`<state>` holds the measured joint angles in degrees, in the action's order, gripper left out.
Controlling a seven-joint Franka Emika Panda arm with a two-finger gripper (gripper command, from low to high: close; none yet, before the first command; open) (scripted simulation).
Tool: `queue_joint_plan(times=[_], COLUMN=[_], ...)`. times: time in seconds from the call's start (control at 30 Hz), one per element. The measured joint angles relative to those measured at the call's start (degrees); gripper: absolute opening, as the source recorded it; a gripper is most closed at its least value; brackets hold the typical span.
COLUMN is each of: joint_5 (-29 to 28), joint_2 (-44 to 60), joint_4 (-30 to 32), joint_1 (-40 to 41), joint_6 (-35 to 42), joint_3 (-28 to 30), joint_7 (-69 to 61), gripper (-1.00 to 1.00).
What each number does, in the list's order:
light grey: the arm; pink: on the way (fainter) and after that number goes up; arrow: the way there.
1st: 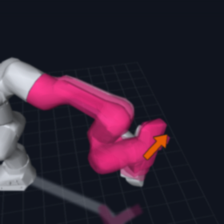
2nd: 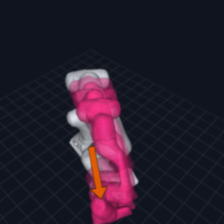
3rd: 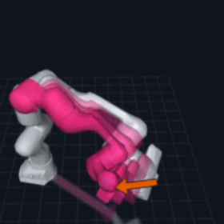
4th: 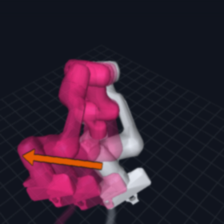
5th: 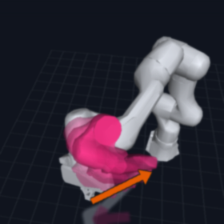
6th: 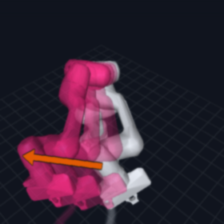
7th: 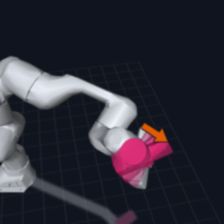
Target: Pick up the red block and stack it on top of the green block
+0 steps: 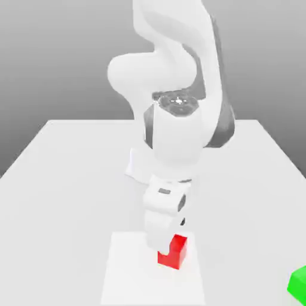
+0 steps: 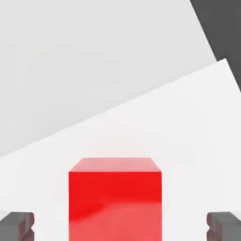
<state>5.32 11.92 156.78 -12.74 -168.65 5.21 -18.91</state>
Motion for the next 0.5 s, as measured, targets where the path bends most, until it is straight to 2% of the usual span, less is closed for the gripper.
queue_joint_plan(times=[0.03, 0.27, 0.5], joint_5=[0.6, 0.6, -4.5], joint_2=[1.8, 2.2, -9.3], joint_4=[-0.3, -0.3, 0.4], joint_1=[0.7, 0.9, -0.8], joint_6=[-1.5, -1.7, 9.0], joint_3=[-0.9, -1.1, 0.6], joint_7=[-0.5, -0.5, 3.8], gripper=[-1.00, -1.00, -1.00])
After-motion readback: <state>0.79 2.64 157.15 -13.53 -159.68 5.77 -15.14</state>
